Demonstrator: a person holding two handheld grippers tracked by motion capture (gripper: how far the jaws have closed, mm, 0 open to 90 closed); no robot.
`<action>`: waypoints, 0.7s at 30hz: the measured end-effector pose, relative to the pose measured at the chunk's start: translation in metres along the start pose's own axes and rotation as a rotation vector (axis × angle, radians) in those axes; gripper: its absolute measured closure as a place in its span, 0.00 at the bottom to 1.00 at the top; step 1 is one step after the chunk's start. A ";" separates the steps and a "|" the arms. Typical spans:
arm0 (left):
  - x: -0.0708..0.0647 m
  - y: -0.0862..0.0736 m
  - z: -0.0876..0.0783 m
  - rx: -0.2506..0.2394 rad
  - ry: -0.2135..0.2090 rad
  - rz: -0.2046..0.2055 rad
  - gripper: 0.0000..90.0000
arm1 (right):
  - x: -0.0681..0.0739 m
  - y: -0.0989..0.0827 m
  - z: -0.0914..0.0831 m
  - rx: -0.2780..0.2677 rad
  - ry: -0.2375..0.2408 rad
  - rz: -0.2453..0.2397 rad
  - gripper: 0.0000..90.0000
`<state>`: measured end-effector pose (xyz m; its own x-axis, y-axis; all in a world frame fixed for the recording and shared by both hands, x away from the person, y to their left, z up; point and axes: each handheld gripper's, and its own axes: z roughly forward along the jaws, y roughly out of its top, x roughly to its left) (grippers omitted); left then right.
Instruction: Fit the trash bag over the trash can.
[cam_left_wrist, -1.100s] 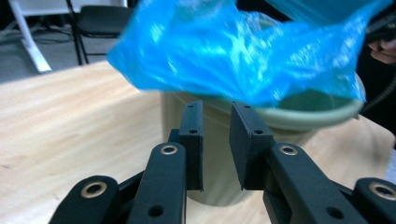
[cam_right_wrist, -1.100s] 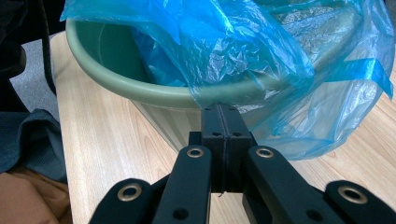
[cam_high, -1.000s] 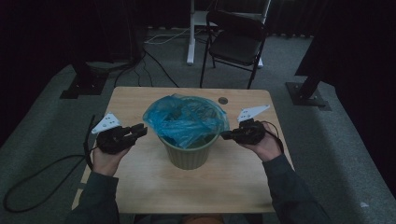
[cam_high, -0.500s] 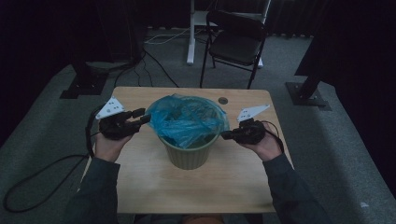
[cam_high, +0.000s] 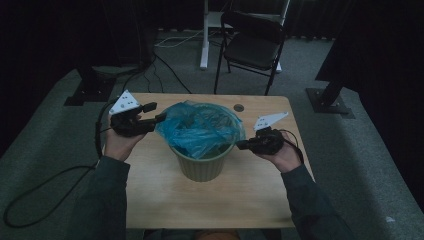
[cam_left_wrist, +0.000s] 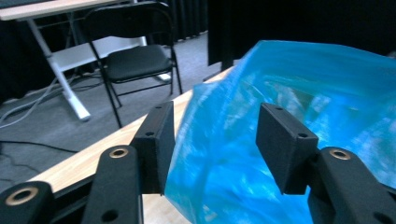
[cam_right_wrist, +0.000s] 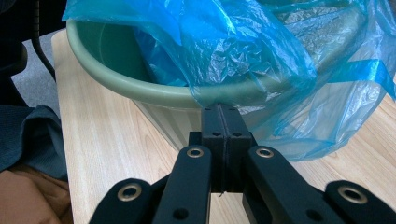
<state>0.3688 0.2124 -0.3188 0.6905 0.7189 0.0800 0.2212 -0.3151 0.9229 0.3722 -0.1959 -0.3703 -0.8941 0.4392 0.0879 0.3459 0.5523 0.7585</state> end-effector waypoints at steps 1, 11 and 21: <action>0.001 0.001 0.002 0.005 0.005 -0.003 0.59 | 0.000 0.000 0.000 0.000 0.001 0.001 1.00; 0.009 -0.017 0.008 0.061 0.034 -0.058 0.99 | 0.000 -0.002 0.000 0.002 0.004 0.001 1.00; 0.014 -0.056 0.000 0.083 0.020 -0.147 1.00 | 0.003 -0.006 0.002 0.009 0.016 -0.004 1.00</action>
<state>0.3658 0.2404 -0.3696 0.6331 0.7727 -0.0458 0.3760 -0.2552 0.8908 0.3680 -0.1961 -0.3759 -0.8999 0.4255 0.0958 0.3452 0.5605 0.7528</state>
